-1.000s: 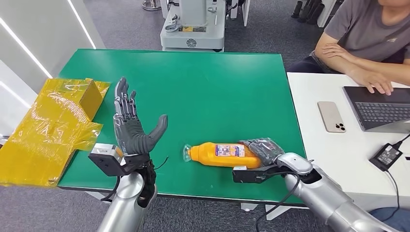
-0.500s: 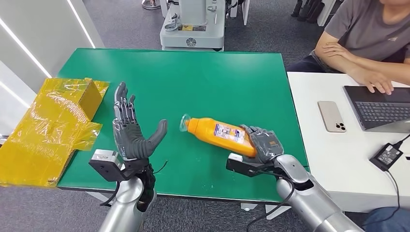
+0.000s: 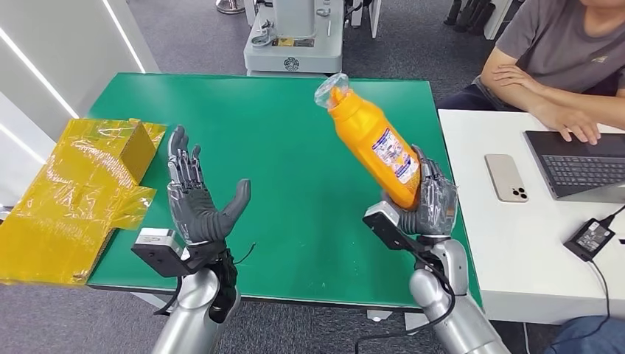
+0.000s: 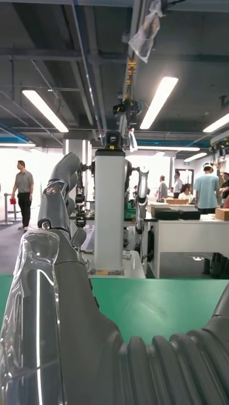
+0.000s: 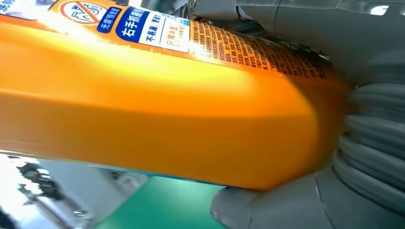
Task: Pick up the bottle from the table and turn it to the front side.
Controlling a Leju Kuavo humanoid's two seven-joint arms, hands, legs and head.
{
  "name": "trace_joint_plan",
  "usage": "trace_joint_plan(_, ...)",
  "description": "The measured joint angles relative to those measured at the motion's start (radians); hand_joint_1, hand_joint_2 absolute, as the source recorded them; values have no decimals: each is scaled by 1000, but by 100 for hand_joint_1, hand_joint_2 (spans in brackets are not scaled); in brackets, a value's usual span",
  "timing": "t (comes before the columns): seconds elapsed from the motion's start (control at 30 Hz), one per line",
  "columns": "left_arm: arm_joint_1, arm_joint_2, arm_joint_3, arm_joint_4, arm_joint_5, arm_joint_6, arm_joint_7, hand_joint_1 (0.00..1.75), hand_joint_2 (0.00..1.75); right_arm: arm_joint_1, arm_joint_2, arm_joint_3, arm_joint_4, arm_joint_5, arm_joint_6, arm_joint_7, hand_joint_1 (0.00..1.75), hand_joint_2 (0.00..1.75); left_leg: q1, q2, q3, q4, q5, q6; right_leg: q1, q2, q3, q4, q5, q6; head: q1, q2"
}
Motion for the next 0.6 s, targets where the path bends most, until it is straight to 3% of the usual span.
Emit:
trace_joint_plan(0.1,0,-1,-1,2,10,1,0,0,175,31,47,-79,-33,6,-1,-114,175,175,0,0,0,0,0,0,0,0,0,0,0,0,0,0)
trace_joint_plan(0.27,-7,-2,-7,19,46,-50,11,0,175,59,96,-141,-64,29,-1,-169,175,175,0,0,0,0,0,0,0,0,-1,0,0,0,0,0)
trace_joint_plan(0.43,-39,-2,-36,64,112,-259,81,0,175,61,106,-94,-65,28,-1,-182,175,175,0,0,0,0,0,0,0,0,-1,0,0,0,0,0)
trace_joint_plan(0.6,-66,-2,-63,106,133,-364,97,0,175,51,106,-19,-51,8,1,-160,175,175,0,0,0,0,0,0,0,0,-1,0,0,0,0,0)
